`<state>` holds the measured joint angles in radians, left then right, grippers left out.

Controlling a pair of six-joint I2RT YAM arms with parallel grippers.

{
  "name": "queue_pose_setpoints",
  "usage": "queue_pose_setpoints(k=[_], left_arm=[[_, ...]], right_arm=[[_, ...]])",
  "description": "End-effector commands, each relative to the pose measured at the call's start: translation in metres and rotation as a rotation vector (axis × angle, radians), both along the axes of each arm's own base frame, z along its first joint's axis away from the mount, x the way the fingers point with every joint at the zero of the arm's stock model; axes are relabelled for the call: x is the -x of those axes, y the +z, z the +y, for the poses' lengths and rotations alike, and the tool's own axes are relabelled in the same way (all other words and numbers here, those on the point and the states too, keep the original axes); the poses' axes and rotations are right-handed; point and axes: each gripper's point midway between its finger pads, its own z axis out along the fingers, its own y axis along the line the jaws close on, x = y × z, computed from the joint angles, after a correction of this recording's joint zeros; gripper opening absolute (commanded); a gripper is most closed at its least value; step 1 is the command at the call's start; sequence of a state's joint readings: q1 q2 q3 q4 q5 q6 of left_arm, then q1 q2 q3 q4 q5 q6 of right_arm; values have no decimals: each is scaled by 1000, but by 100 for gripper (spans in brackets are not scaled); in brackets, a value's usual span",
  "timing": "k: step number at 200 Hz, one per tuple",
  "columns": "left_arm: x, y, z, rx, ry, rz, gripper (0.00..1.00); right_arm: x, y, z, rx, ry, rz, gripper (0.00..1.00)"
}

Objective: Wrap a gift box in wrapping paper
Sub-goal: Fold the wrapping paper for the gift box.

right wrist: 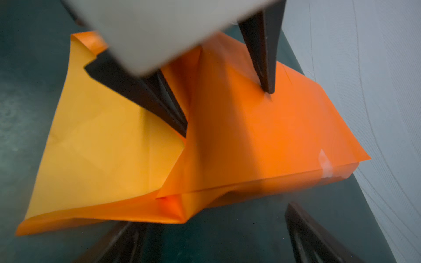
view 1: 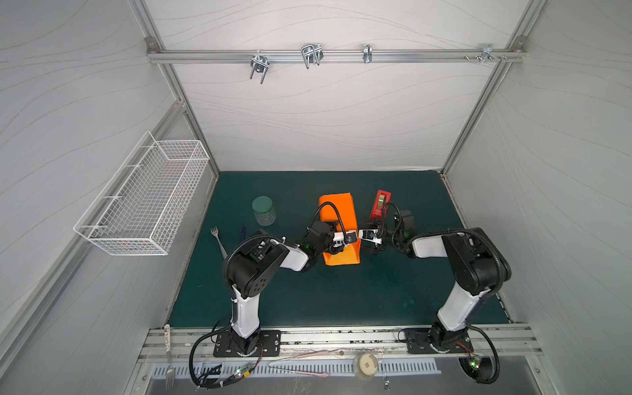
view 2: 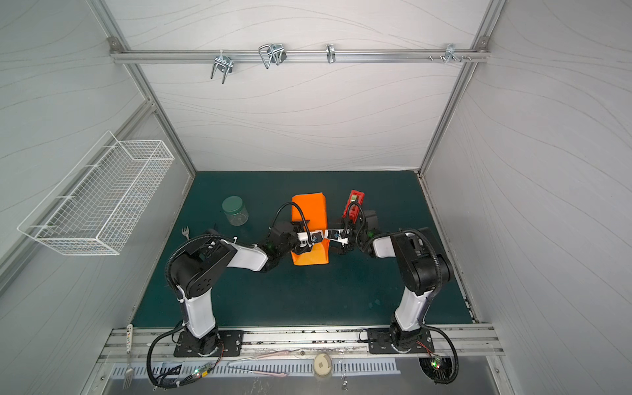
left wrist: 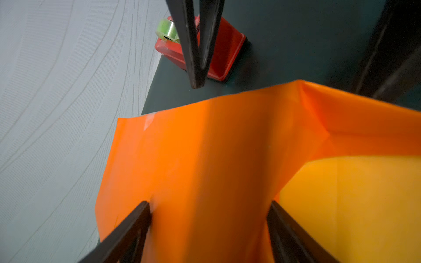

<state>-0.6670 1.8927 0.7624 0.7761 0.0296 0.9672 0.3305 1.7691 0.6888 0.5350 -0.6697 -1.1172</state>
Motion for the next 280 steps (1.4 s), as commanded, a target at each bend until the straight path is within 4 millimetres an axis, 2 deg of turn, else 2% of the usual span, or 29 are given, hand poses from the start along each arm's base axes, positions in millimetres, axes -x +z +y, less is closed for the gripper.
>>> queue_pose_setpoints(k=[1, 28, 111, 165, 189, 217, 244, 280], left_arm=[[2, -7, -2, -8, -13, -14, 81], [2, -8, -2, -7, -12, -14, 81], [3, -11, -1, -5, -11, -11, 82], [4, -10, 0, 2, -9, -9, 82], [5, -11, 0, -1, -9, -5, 83], [5, -11, 1, -4, -3, -9, 83], [5, -11, 1, -2, -4, -5, 83], [5, -8, 1, 2, -2, -2, 83]], right_arm=[[2, -1, 9, -27, 20, 5, 95], [3, -5, 12, -26, 21, 8, 98], [-9, 12, 16, -81, -42, 87, 98], [-18, 10, 14, -80, -91, 93, 97], [-8, 9, 7, -47, -29, 73, 97], [11, -5, -10, 54, 40, 1, 99], [20, -12, -20, 112, 50, -40, 99], [13, -26, -17, 137, 15, -101, 99]])
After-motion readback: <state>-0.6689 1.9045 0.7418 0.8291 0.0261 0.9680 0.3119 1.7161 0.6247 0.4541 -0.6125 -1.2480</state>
